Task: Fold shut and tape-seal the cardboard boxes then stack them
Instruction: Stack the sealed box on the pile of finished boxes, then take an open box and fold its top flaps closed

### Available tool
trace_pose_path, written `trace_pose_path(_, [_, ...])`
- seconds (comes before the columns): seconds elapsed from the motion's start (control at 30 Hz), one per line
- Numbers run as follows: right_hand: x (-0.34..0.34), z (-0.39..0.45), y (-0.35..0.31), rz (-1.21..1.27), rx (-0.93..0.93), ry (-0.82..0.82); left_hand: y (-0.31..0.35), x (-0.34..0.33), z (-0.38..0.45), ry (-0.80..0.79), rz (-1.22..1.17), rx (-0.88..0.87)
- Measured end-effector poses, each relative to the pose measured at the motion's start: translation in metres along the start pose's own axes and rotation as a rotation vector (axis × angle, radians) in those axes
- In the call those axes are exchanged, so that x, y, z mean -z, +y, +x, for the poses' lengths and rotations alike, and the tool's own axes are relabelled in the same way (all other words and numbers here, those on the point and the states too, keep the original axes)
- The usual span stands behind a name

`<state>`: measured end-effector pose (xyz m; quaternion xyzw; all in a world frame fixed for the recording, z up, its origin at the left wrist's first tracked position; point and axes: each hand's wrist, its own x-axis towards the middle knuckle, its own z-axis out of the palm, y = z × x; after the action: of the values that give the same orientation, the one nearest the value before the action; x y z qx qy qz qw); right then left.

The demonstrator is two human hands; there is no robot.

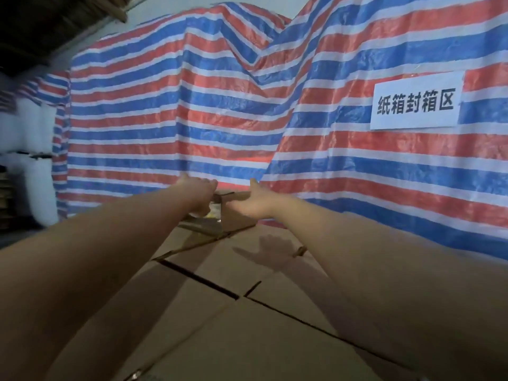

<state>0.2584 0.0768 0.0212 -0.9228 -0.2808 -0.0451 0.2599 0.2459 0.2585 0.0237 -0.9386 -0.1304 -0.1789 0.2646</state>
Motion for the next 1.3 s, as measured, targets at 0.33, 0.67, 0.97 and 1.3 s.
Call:
trace_pose_path(0.33, [-0.031,0.039,0.005,0.057,-0.053,0.030,0.002,-0.018,0.026,0.134,-0.194,0.049])
trace_pose_path(0.67, [0.023,-0.048,-0.038,0.453,0.020,0.362,0.000,0.094,-0.025,0.369,-0.514,-0.042])
trace_pose_path(0.97, [0.118,-0.249,-0.073,0.539,0.021,0.569,0.018,0.255,-0.172,0.589,-0.695,-0.221])
trace_pose_path(1.3, [0.160,-0.489,-0.038,0.767,-0.072,0.612,0.109,0.352,-0.321,0.472,-0.799,-0.575])
